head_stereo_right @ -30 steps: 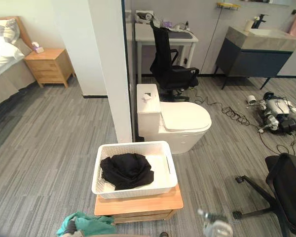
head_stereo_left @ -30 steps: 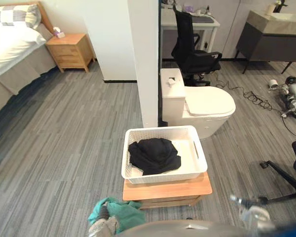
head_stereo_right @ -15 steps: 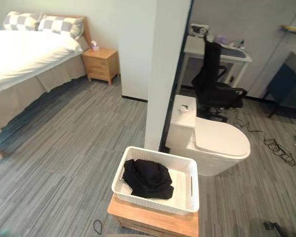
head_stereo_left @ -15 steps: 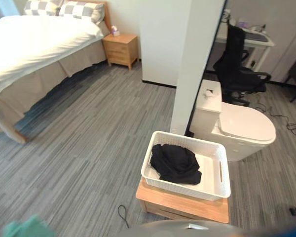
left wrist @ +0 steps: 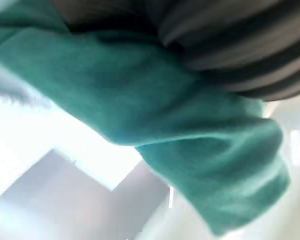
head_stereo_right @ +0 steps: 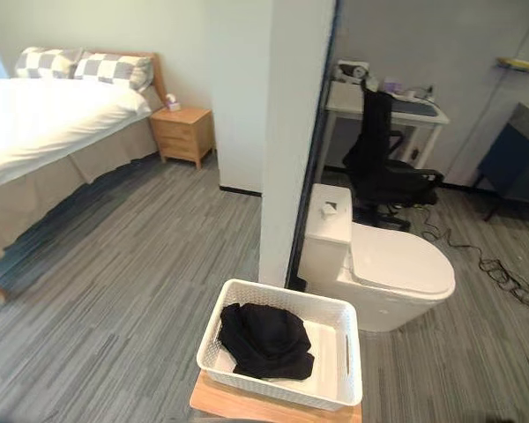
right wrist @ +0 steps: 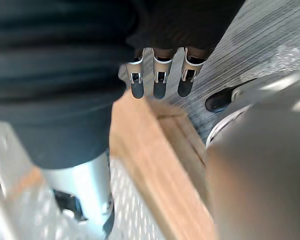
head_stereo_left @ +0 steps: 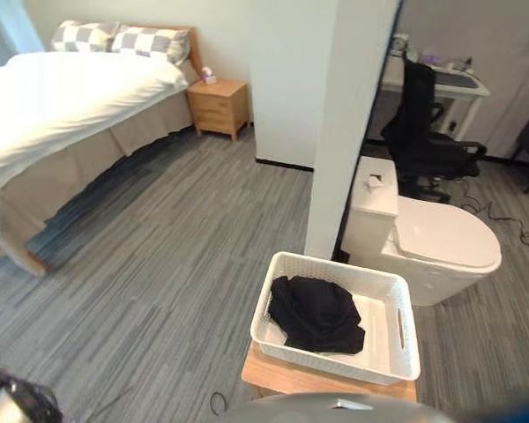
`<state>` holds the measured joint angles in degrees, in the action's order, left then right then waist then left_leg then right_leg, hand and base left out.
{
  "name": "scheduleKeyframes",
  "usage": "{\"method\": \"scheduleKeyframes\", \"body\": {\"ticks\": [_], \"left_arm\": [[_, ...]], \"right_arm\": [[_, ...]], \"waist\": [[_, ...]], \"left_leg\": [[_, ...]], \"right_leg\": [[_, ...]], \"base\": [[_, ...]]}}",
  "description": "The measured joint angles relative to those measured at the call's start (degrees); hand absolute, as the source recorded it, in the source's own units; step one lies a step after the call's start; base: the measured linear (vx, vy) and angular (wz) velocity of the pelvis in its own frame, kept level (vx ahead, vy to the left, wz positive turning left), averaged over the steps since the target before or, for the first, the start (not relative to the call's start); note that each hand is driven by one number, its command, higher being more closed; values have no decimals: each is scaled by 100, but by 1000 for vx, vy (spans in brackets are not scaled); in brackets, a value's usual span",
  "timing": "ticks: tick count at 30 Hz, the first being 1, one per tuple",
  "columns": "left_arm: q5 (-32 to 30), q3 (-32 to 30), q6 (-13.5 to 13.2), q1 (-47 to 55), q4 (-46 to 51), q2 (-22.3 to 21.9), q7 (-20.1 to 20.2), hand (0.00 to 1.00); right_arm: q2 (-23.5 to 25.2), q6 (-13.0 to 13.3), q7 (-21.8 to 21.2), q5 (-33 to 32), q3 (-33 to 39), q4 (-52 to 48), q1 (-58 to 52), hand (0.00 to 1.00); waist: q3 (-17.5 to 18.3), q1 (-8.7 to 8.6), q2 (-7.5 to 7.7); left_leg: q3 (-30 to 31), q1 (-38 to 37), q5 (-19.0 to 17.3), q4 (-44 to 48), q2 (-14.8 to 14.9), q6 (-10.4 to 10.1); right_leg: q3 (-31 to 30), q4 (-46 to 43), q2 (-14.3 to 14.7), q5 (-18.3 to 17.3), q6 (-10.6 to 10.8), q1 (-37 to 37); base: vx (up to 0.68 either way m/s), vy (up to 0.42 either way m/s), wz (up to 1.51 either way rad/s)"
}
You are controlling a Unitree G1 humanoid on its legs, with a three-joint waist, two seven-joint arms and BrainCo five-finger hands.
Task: Tidy the bed and pick cloth on bed and put in laundry
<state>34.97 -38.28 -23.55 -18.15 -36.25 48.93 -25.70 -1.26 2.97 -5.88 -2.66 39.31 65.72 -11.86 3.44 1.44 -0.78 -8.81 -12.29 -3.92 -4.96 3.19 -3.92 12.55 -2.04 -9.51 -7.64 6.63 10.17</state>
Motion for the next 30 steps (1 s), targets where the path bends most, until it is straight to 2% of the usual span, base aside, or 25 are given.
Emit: {"method": "scheduleKeyframes", "body": {"ticks": [1,2,4,7,9,11,14,16,19,24,27,28,30], "left_arm": [[-599,499,-13,-252,178,-212,-56,100],[-841,655,-22,-344,224,-341,-67,100],[-1489,1094,-33,-490,671,-956,-124,100],[-2205,1579,33,-483,1271,-1524,-245,100],[-2943,1930,169,-481,1757,-1920,-392,100],[-3374,2204,317,-474,2002,-2085,-429,100],[-3909,2495,458,-469,2127,-2137,-410,100],[-4030,2575,458,-476,2222,-2140,-357,100],[-4070,2716,453,-482,2646,-2186,-199,100],[-4232,3280,415,-739,2801,-2299,33,100],[-4043,3627,407,-739,2794,-2360,433,100],[-3837,3799,403,-739,2747,-2371,758,100],[-3668,3954,396,-739,2605,-2388,1085,100]], "right_arm": [[-26,46,11,37,-3,39,-21,0],[-40,56,17,61,-3,46,-23,0],[-108,87,44,75,-2,56,-102,0],[-201,97,56,73,13,55,-191,0],[-222,98,85,72,37,32,-262,0],[-218,94,90,76,35,18,-269,0],[-213,89,83,168,37,-135,-292,0],[-212,94,72,186,48,-195,-363,0],[-210,97,33,189,100,-175,-495,0],[-183,86,-18,277,35,-189,-535,0],[-187,-56,36,166,-235,-233,-566,0],[-187,-201,74,29,-484,-300,-560,0],[-190,-348,128,-96,-771,-370,-532,0]], "waist": [[-39,-174,-7],[-35,-228,-17],[-105,-331,22],[-259,-413,54],[-404,-449,128],[-469,-518,129],[-599,-574,34],[-643,-682,14],[-722,-701,-40],[-788,-863,-87],[-787,-921,-86],[-789,-964,-87],[-793,-980,-91]], "left_leg": [[-129,-117,-4,27,-5,-2],[-187,-146,-5,41,-5,-1],[-337,-209,-43,141,21,-8],[-396,-283,-137,155,105,-9],[-514,-309,-137,157,119,-9],[-569,-330,-140,145,121,-7],[-788,-393,-181,145,126,-9],[-830,-388,-215,158,132,-15],[-993,-356,-318,266,174,-44],[-1127,-298,-341,332,197,-57],[-1154,-329,-341,333,208,-57],[-1157,-330,-341,333,211,-57],[-1201,-345,-341,334,215,-57]], "right_leg": [[-128,-1,4,12,-9,38],[-179,-3,9,20,-22,42],[-357,-4,37,54,-75,42],[-438,-5,128,69,-117,44],[-572,-1,157,91,-148,-5],[-639,-9,171,110,-159,-49],[-861,2,204,178,-156,-104],[-926,2,215,198,-148,-150],[-1161,-14,267,215,-113,-209],[-1308,-99,307,221,-107,-378],[-1315,-98,320,225,-113,-368],[-1313,-88,321,234,-125,-374],[-1323,-71,326,255,-140,-390]], "base": [[19,-15,-50],[2,-21,-52],[-14,-31,-39],[-27,-48,-23],[-63,-40,-23],[-55,-32,-21],[-69,-19,-32],[-81,-30,-22],[-44,-32,-29],[-5,-47,-17],[-6,-45,-7],[-15,-48,-1],[-30,-46,-8]]}}
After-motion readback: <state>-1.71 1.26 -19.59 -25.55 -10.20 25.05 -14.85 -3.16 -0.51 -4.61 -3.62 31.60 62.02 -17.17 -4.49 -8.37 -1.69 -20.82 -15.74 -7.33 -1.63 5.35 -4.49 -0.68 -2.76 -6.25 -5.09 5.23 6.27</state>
